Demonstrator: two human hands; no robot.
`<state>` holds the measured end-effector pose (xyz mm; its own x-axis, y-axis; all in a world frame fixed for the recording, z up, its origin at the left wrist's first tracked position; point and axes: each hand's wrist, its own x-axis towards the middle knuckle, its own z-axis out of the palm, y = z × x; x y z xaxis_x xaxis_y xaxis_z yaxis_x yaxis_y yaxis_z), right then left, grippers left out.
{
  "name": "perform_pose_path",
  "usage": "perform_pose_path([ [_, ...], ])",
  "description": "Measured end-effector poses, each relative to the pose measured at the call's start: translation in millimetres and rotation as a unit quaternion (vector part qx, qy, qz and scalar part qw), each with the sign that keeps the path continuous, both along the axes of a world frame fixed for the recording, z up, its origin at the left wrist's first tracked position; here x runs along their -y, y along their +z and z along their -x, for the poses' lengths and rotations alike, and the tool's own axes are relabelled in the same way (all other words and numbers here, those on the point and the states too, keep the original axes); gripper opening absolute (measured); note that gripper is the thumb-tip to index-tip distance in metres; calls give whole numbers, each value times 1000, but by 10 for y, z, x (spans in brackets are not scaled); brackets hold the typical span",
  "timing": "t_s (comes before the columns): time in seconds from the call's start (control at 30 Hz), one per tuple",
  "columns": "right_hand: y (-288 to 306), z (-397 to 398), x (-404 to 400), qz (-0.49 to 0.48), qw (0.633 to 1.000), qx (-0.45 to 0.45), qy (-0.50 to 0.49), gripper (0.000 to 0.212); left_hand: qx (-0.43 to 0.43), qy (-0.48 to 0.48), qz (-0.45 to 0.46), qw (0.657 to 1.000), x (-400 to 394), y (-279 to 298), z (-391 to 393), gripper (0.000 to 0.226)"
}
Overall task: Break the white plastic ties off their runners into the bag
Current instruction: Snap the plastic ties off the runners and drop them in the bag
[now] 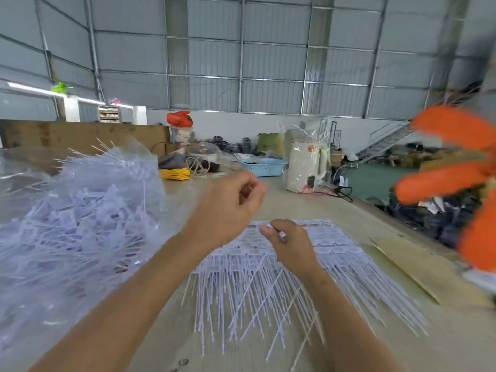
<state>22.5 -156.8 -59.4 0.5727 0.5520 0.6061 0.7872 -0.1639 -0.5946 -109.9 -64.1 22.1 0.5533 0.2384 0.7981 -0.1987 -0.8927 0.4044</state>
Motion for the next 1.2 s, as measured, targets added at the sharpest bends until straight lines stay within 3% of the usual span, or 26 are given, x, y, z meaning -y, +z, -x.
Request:
perform_pose_path([
  [0.07, -2, -8, 17, -19, 1000, -22, 5, 34, -103, 6, 90, 991, 63, -212, -316, 17],
  [0.13, -12, -21, 33, -15, 1000, -26, 7, 24, -165, 43, 157, 973, 23, -452, -554, 29],
  [0.23, -42, -22, 24, 14, 998, -44, 46, 7, -169, 54, 241, 954, -48, -807, -710, 28],
  [0.37, -95, -28, -16, 57, 994, -67, 68, 38, -148, -7, 378, 914, -88, -1067, -701, 46],
  [0.53, -115, -14, -46, 49, 996, -58, 49, 47, -78, 9, 392, 916, -159, -1070, -634, 48],
  [0.63, -110, -31, -44, 66, 995, -80, 12, 31, -44, 6, 410, 911, -156, -1076, -592, 47],
  [0.7, -105, -31, -41, 110, 991, -72, 6, 17, -44, 11, 414, 909, -156, -1075, -583, 48],
  [0.8, -111, -17, -28, 151, 987, -58, 19, 30, -49, -13, 440, 896, -133, -1087, -592, 45],
  [0.93, -118, -20, -37, 147, 987, -47, 42, 27, -74, -65, 497, 862, -119, -1070, -591, 36],
  [1.1, -113, -41, -42, 140, 987, -52, 60, 30, -81, -62, 461, 881, -89, -1037, -561, 37],
  [1.2, -119, -38, -53, 152, 986, -28, 59, 36, -88, -34, 398, 912, -76, -1031, -543, 40],
])
